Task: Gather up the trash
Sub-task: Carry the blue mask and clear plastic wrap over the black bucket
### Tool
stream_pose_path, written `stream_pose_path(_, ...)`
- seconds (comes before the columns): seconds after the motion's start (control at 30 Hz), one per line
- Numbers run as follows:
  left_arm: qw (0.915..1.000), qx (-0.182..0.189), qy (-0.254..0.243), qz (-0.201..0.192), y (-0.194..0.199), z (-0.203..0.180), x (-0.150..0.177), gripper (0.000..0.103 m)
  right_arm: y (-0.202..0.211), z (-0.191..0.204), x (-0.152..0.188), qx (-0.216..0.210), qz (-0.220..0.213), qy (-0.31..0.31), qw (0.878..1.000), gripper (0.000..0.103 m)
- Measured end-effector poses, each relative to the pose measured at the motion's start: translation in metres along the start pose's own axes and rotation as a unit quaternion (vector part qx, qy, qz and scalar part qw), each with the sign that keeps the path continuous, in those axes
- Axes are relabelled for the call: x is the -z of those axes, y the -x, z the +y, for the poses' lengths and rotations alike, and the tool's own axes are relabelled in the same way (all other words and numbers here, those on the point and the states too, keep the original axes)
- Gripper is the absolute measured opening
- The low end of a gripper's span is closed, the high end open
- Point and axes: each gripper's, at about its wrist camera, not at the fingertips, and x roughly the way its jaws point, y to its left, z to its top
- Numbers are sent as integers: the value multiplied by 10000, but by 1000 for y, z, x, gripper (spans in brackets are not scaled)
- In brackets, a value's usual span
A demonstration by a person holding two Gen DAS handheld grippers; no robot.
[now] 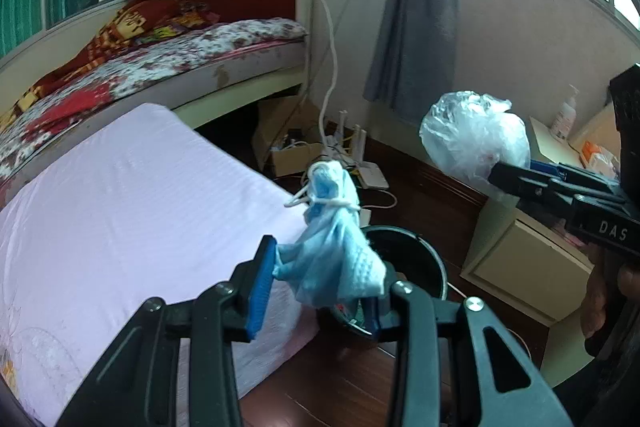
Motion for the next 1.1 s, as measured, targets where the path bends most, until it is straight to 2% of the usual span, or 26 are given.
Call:
stream_pose_path(0.4,9989,301,-229,270,-27,-38,10,39,10,-44,30,433,242,-164,9986,45)
stream_pose_path(0.83,9952,648,-205,701,-71,-58,26,39,-17,-77,66,842,780,-207,9932,45)
stream_pose_path(1.1,9929,775,-102,901,-96,-59,36,40,-49,-86,87,908,1265,-136,9877,45)
